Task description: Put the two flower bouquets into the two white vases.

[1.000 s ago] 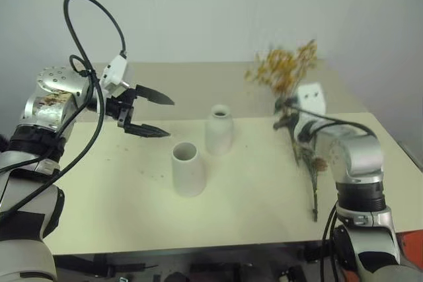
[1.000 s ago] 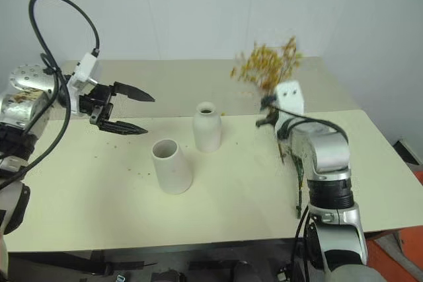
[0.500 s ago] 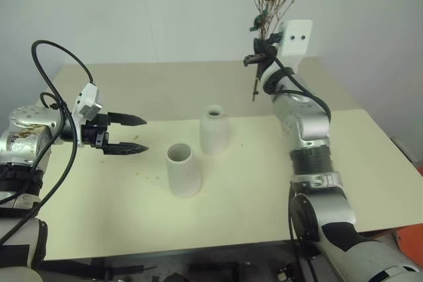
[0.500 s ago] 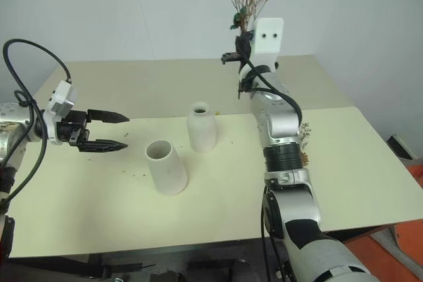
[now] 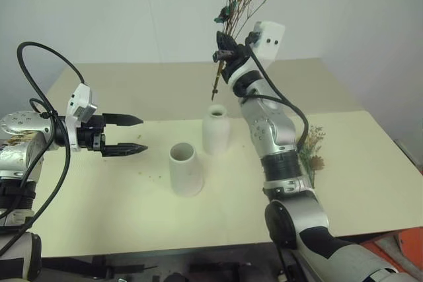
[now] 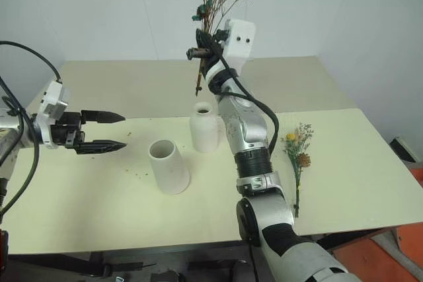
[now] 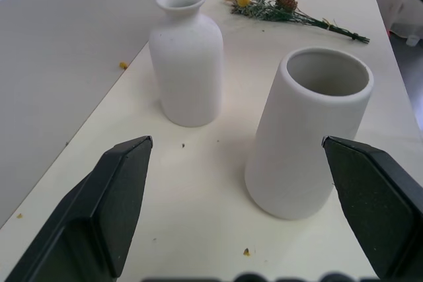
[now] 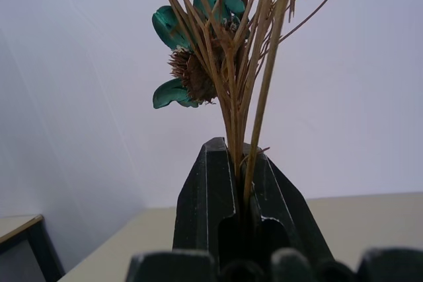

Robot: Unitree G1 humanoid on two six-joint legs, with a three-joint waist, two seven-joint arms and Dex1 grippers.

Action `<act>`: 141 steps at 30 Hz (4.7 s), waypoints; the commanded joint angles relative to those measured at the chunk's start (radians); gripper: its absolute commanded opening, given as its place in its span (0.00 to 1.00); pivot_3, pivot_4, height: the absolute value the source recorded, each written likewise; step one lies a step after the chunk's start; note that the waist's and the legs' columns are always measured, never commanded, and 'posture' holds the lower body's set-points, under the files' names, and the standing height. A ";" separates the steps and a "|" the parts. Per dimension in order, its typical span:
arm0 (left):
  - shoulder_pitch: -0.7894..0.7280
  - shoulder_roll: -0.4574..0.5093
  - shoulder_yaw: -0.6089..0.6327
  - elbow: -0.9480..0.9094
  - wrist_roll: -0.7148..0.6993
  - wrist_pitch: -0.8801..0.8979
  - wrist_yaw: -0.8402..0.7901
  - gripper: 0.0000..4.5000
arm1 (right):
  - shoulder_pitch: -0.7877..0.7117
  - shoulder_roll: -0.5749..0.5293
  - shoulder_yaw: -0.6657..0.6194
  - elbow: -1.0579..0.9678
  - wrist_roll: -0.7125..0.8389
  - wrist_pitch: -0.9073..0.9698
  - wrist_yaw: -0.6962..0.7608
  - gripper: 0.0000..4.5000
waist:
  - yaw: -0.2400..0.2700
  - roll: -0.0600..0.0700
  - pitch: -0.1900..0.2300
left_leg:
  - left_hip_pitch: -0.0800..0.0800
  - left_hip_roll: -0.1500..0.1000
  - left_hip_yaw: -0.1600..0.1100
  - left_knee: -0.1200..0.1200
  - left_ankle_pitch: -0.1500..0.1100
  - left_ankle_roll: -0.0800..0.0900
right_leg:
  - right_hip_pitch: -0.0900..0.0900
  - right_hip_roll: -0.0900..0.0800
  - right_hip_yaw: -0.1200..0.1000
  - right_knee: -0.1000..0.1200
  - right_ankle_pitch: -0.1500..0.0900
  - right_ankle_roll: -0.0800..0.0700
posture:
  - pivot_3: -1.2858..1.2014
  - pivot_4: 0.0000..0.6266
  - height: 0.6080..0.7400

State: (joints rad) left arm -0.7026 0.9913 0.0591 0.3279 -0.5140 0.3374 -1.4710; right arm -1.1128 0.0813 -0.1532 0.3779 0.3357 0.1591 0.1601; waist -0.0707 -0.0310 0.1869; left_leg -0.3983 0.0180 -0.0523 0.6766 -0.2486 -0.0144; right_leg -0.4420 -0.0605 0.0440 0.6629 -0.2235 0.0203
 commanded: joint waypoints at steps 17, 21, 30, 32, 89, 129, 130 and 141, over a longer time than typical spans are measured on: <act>-0.024 -0.021 0.049 -0.050 -0.011 0.033 0.026 1.00 | 0.079 0.013 0.059 -0.024 -0.057 -0.126 0.047 0.00 | -0.001 0.000 0.000 | 0.000 0.000 0.000 0.000 0.000 0.000 | 0.000 0.000 0.000 0.000 0.000 0.000 | 0.52 0.24 1.00; -0.017 -0.023 0.062 -0.062 -0.017 0.040 0.038 1.00 | 0.099 0.014 0.078 -0.017 -0.071 -0.158 0.058 0.06 | -0.001 0.000 0.000 | 0.000 0.000 0.000 0.000 0.000 0.000 | 0.000 0.000 0.000 0.000 0.000 0.000 | 0.52 0.24 1.00; 0.009 -0.033 0.076 -0.080 -0.007 0.034 0.052 1.00 | 0.193 0.023 0.129 -0.062 -0.096 -0.193 0.077 0.69 | -0.002 0.000 0.000 | 0.001 0.000 0.000 0.000 0.000 0.000 | 0.000 0.000 0.000 0.000 0.000 0.000 | 0.52 0.24 1.00; 0.007 -0.035 0.075 -0.076 -0.004 0.032 0.055 1.00 | 0.208 0.020 0.140 -0.075 -0.103 -0.192 0.078 0.83 | -0.002 0.000 0.000 | 0.001 0.000 0.000 0.000 0.000 0.000 | 0.000 0.000 0.000 0.000 0.000 0.000 | 0.52 0.24 1.00; -0.227 -0.094 -0.160 -0.326 -0.067 0.013 -0.143 1.00 | 0.750 -0.743 -0.144 -1.002 0.500 1.455 -0.382 0.99 | 0.024 -0.001 0.000 | 0.003 -0.001 0.001 0.001 -0.001 0.001 | 0.005 0.000 0.001 -0.008 -0.001 0.000 | 0.52 0.24 1.00; -0.180 -0.076 -0.004 -0.322 -0.068 0.073 -0.065 1.00 | 0.479 -0.656 -0.221 -0.809 0.168 1.418 -0.370 0.00 | 0.023 0.000 0.000 | 0.002 -0.001 0.001 0.001 -0.001 0.001 | 0.005 0.000 0.001 -0.008 -0.001 0.000 | 0.52 0.24 1.00; -0.170 -0.072 0.007 -0.316 -0.067 0.073 -0.061 1.00 | 0.468 -0.643 -0.237 -0.841 0.143 1.385 -0.383 0.00 | 0.023 0.000 0.000 | 0.003 -0.001 0.001 0.001 -0.001 0.001 | 0.004 0.000 0.001 -0.008 -0.001 0.000 | 0.52 0.24 1.00; -0.086 -0.050 0.036 -0.258 -0.023 0.045 -0.034 1.00 | 0.593 -0.350 -0.365 -1.187 0.178 0.870 -0.273 0.00 | 0.028 0.000 0.000 | 0.002 -0.001 0.000 0.000 -0.001 0.001 | 0.004 0.000 0.000 -0.008 -0.001 0.000 | 0.52 0.24 1.00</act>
State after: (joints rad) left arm -0.7833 0.9279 0.0642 0.0680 -0.5449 0.4086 -1.5118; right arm -0.5301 -0.2989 -0.4843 -0.7142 0.4572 1.1447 -0.1606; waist -0.0423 -0.0312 0.1867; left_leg -0.3966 0.0175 -0.0519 0.6772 -0.2493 -0.0132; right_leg -0.4376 -0.0606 0.0447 0.6552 -0.2246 0.0199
